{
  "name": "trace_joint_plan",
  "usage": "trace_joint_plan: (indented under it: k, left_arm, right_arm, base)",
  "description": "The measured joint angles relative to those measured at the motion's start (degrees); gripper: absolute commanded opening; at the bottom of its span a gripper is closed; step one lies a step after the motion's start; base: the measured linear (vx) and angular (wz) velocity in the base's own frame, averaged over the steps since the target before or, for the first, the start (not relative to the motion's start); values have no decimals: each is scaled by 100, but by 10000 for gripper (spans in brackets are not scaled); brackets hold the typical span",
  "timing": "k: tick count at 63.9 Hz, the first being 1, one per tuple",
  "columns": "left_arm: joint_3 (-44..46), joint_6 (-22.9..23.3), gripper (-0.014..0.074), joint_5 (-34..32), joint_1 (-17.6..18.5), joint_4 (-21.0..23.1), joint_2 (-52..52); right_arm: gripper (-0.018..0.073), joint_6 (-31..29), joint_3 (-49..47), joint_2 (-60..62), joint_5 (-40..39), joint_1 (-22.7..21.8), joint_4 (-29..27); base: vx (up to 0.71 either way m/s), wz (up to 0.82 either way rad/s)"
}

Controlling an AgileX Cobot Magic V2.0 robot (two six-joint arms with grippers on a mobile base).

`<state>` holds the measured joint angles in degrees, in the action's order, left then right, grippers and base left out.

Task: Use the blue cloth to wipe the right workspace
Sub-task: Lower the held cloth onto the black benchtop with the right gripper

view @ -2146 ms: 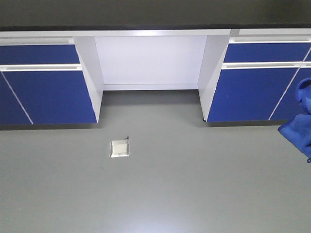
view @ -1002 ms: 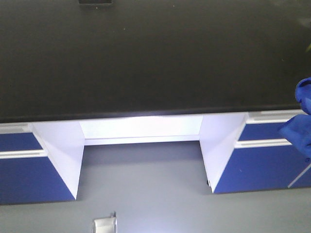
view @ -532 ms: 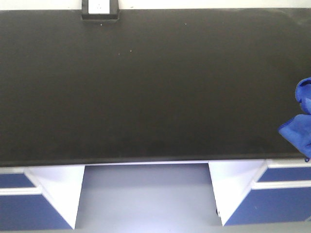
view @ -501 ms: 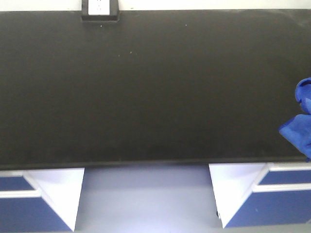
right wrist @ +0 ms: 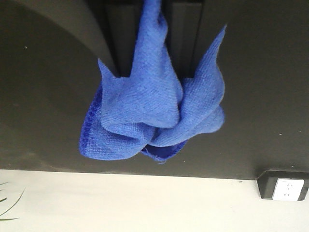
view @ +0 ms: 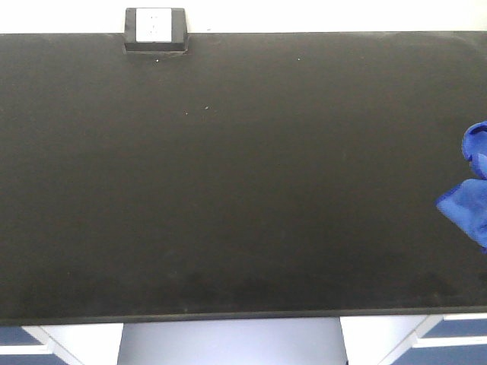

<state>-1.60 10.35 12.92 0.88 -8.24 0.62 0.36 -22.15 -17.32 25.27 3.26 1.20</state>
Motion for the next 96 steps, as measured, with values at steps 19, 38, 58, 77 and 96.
trace_joint_plan:
  k: [19, 38, 58, 77, 96]
  left_arm:
    - [0, 0, -6, 0, 0, 0, 0]
    - [0, 0, -6, 0, 0, 0, 0]
    - [0, 0, -6, 0, 0, 0, 0]
    - [0, 0, -6, 0, 0, 0, 0]
    - [0, 0, -6, 0, 0, 0, 0]
  right_arm:
    - [-4, 0, 0, 0, 0, 0, 0]
    - [-4, 0, 0, 0, 0, 0, 0]
    - [-4, 0, 0, -206, -97, 0, 240]
    - [-4, 0, 0, -2315, -553, 21, 936]
    - [-3, 0, 0, -4812, -2143, 21, 986]
  base:
    - [7, 3]
    - [1, 0]
    - [0, 0]
    - [0, 0]
    - [0, 0]
